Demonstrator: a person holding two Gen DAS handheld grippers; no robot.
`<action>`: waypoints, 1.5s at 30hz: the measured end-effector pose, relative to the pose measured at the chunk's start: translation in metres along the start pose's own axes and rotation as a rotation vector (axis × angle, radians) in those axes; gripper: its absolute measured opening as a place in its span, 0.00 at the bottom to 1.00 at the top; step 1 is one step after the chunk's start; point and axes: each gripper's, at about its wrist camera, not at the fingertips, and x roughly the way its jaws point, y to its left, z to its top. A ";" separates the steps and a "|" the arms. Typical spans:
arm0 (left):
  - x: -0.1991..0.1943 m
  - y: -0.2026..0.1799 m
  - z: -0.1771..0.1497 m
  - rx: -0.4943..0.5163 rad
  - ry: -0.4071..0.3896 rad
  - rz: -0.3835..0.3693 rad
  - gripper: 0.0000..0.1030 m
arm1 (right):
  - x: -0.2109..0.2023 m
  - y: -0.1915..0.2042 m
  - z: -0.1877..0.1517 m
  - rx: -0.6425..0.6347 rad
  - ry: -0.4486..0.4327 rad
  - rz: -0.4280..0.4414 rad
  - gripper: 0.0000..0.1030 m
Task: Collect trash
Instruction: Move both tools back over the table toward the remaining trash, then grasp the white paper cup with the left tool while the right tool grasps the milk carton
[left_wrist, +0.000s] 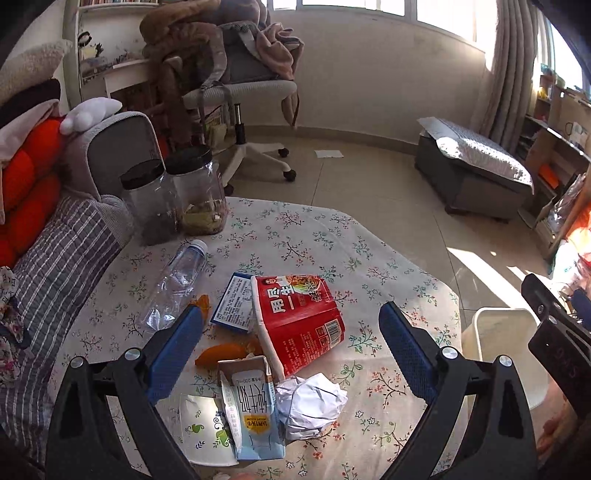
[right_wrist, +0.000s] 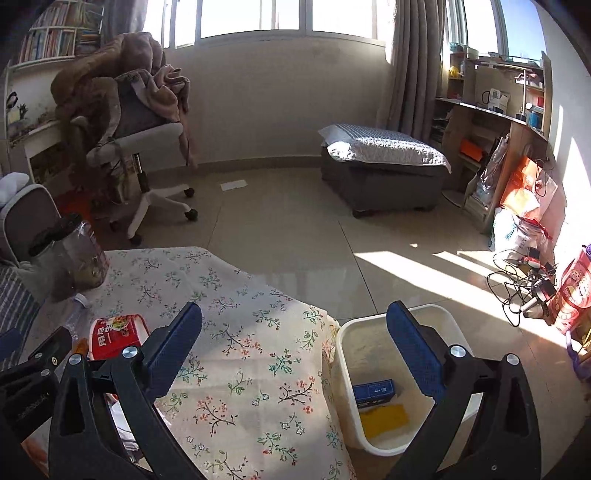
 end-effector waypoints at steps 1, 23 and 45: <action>0.003 0.007 -0.001 -0.008 0.008 0.011 0.90 | 0.000 0.008 0.000 -0.009 -0.001 0.010 0.93; 0.077 0.136 -0.047 -0.152 0.496 -0.005 0.90 | 0.021 0.099 -0.025 -0.188 0.108 0.133 0.93; 0.109 0.112 -0.109 -0.157 0.785 -0.233 0.69 | 0.032 0.109 -0.038 -0.193 0.286 0.355 0.93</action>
